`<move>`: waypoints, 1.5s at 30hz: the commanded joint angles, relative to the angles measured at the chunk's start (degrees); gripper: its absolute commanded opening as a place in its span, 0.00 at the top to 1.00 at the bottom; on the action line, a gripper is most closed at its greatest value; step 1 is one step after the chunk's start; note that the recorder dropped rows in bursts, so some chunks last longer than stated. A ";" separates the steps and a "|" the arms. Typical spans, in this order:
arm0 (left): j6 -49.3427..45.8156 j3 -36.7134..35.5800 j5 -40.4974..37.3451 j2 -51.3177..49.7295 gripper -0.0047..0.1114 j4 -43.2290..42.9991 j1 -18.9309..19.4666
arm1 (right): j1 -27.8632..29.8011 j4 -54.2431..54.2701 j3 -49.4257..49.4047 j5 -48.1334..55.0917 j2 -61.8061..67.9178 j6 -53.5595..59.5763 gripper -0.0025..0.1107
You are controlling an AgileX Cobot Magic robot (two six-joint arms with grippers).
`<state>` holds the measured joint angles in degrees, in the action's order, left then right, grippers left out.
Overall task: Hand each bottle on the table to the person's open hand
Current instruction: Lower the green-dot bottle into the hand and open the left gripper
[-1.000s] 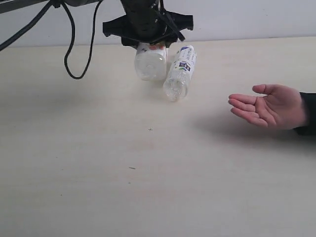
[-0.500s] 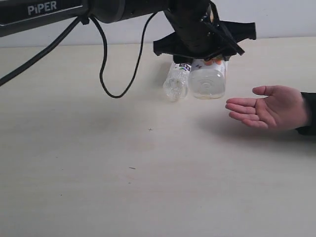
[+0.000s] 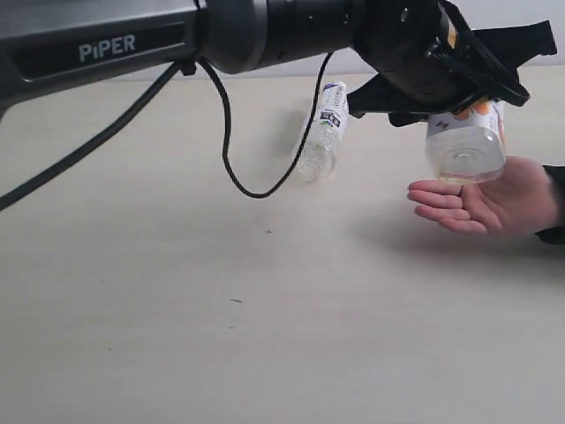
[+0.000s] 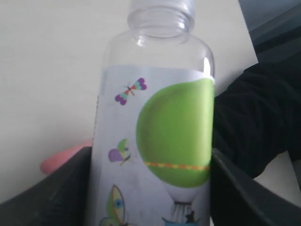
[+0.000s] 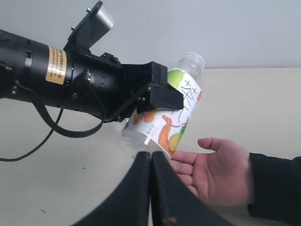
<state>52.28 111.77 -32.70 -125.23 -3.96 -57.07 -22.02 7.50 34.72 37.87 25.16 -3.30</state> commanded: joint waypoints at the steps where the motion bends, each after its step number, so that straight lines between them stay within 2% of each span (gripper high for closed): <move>1: 3.89 0.39 5.54 -3.22 0.96 0.05 -1.37 | 0.04 0.08 -0.26 -0.91 -0.34 0.25 0.98; 5: 3.90 0.39 9.09 -5.54 0.96 0.05 -1.80 | 0.04 0.08 -0.26 -0.91 -0.34 0.25 0.98; 22: 5.23 0.39 10.52 -9.41 0.95 0.30 -1.80 | 0.04 0.08 -0.26 -0.91 -0.34 0.25 0.98; 25: 5.23 0.39 10.56 -9.41 0.86 0.30 -1.80 | 0.04 0.08 -0.26 -0.91 -0.34 0.25 0.98; 26: 5.23 0.39 10.56 -9.41 0.74 0.30 -1.80 | 0.04 0.08 -0.26 -0.91 -0.34 0.25 0.98; 32: 5.11 0.39 10.56 -9.41 0.18 0.30 -1.80 | 0.04 0.08 -0.26 -0.91 -0.34 0.25 0.98; 34: 4.55 0.39 10.56 -9.41 0.05 0.30 -1.80 | 0.04 0.08 -0.26 -0.91 -0.34 0.25 0.98; 45: 2.56 0.39 10.39 -8.72 0.06 0.30 -1.68 | 0.04 0.08 -0.26 -0.91 -0.34 0.25 0.98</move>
<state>55.83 111.77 -22.43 -134.91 -3.60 -58.83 -22.02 7.60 34.72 37.87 25.16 -3.30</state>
